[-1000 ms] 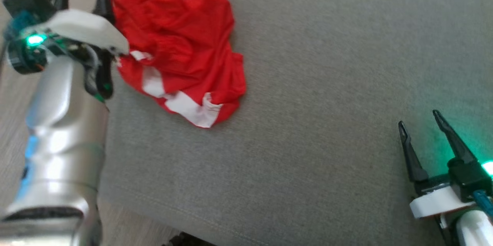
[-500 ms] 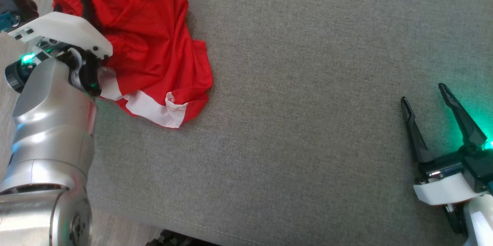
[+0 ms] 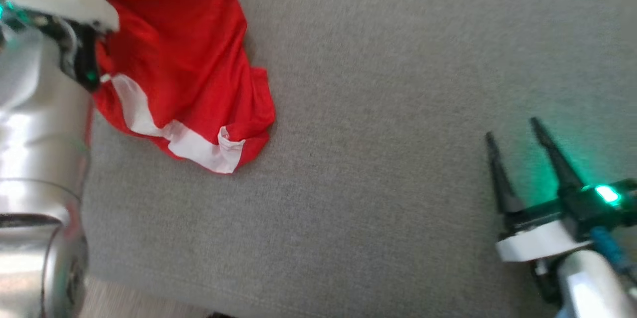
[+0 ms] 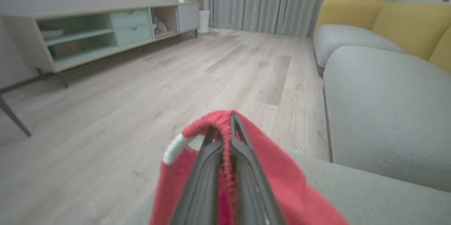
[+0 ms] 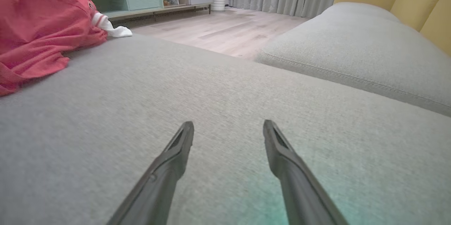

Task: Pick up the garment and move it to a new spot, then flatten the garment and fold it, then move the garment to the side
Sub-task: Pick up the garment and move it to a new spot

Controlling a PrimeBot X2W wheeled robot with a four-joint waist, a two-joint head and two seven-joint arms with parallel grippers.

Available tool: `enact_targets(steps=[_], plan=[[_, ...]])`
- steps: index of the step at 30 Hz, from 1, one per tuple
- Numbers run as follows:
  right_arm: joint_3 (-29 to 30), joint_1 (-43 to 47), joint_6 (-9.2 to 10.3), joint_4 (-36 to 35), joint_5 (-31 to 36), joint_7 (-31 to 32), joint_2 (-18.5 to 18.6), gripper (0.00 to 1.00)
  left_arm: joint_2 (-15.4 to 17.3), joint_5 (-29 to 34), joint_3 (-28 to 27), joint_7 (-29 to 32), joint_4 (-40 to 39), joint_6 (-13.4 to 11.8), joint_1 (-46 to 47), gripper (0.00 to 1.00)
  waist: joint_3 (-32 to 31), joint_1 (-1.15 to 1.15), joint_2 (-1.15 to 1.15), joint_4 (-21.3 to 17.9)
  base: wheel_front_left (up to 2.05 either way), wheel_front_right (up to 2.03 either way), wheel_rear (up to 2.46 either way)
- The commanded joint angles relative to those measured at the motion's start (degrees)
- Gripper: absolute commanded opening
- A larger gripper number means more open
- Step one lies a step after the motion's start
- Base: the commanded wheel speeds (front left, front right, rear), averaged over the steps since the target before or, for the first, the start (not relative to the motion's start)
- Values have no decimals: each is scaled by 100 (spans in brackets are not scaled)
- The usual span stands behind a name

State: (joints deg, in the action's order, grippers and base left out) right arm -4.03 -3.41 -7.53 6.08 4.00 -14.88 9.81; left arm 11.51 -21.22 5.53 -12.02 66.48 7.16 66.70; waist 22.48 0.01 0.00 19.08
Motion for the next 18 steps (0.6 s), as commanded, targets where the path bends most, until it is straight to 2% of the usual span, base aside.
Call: enact_targets(steps=[1,7,13,18], plan=[[-143,0,4,-125,-40,-12,-59,100,354,53,6,-47,-255,25,319,0,-434,-1,0,-233,0,0,0],[-216,89,4,25,-167,-12,-501,100,317,-90,974,299,-997,31,677,0,-1349,-1,0,-836,0,0,0],[-273,154,4,52,-315,-12,-680,100,547,-603,1905,955,-1866,32,912,0,-1888,-1,0,-1920,0,0,0],[-554,311,4,79,-692,-12,-690,100,647,-995,2527,1193,-2472,32,995,0,-2199,-1,0,-2881,0,0,0]])
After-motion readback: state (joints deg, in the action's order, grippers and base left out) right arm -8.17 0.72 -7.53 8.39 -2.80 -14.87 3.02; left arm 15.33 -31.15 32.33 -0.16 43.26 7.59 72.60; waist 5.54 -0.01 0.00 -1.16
